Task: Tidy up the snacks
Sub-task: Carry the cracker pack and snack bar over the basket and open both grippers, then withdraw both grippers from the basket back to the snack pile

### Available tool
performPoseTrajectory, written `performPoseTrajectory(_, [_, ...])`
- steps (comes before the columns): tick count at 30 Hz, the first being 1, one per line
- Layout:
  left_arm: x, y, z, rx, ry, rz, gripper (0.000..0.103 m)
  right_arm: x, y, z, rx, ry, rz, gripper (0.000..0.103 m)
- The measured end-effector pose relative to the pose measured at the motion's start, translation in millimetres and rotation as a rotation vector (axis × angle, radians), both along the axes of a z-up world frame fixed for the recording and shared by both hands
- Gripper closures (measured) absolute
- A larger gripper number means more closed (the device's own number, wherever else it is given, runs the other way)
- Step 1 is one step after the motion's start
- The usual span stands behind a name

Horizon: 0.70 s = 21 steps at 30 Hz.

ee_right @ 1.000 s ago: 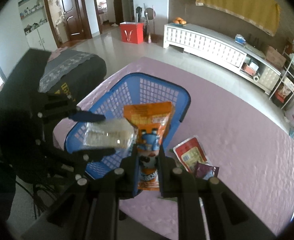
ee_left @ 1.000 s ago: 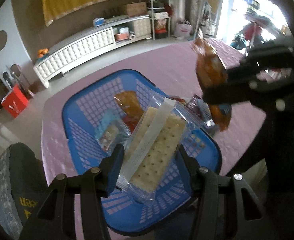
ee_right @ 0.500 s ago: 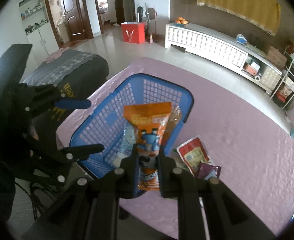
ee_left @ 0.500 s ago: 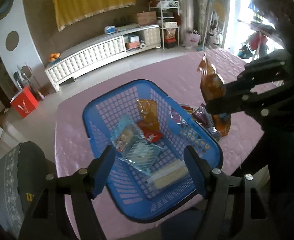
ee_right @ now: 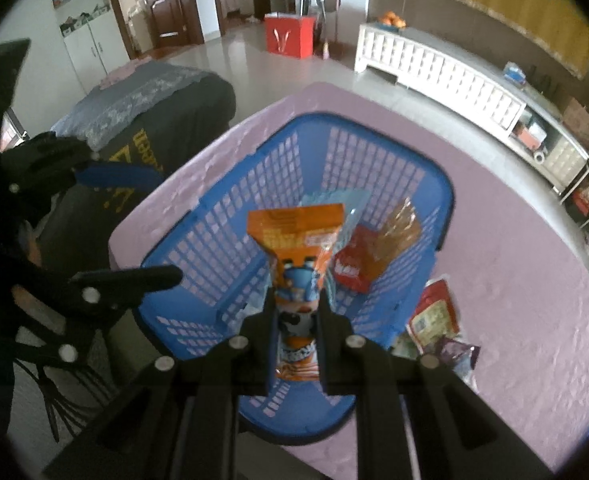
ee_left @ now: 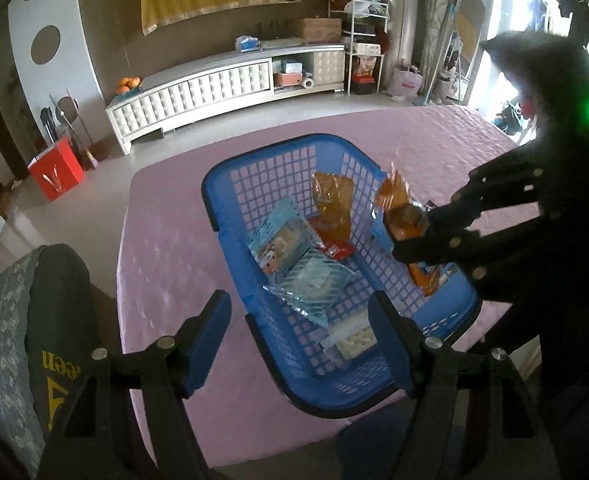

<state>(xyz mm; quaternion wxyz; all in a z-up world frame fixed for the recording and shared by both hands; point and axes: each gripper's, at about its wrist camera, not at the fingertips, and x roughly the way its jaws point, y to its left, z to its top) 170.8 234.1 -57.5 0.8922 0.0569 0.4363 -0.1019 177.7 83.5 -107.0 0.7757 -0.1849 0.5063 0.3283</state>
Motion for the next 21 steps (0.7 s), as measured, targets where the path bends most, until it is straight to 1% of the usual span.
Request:
performPoseTrajectory(6, [1, 0, -1, 0.0, 0.011, 0.004, 0.034, 3, 0, -18, -0.017, 0.067, -0.006, 0.083])
performPoseTrajectory(7, [0, -2, 0, 0.003, 0.012, 0.002, 0.034, 4, 0, -19, -0.019, 0.083, -0.005, 0.081])
performPoseTrajectory(9, [-1, -7, 3, 0.015, 0.008, -0.001, 0.034, 2, 0, -20, -0.023, 0.102, 0.007, 0.067])
performPoseTrajectory(10, [0, -9, 4, 0.02, 0.005, -0.002, 0.034, 0, -2, -17, -0.024, 0.085, 0.01, 0.052])
performPoseTrajectory(11, [-2, -13, 6, 0.021, 0.001, -0.004, 0.034, -3, -5, -13, -0.021, 0.064, 0.014, 0.039])
performPoseTrajectory(12, [-2, -16, 7, 0.021, -0.001, -0.005, 0.034, -5, -7, -10, -0.014, 0.045, 0.016, 0.035])
performPoseTrajectory(14, [-5, -23, 12, 0.025, -0.006, -0.009, 0.034, -7, -19, 2, 0.022, 0.021, 0.007, 0.033])
performPoseTrajectory(17, [-7, -35, 17, 0.039, -0.017, -0.011, 0.034, -6, -39, 14, 0.062, 0.026, -0.018, 0.033])
performPoseTrajectory(21, [-6, -54, 28, 0.044, -0.036, -0.003, 0.034, -4, -69, 27, 0.08, -0.001, -0.056, 0.033])
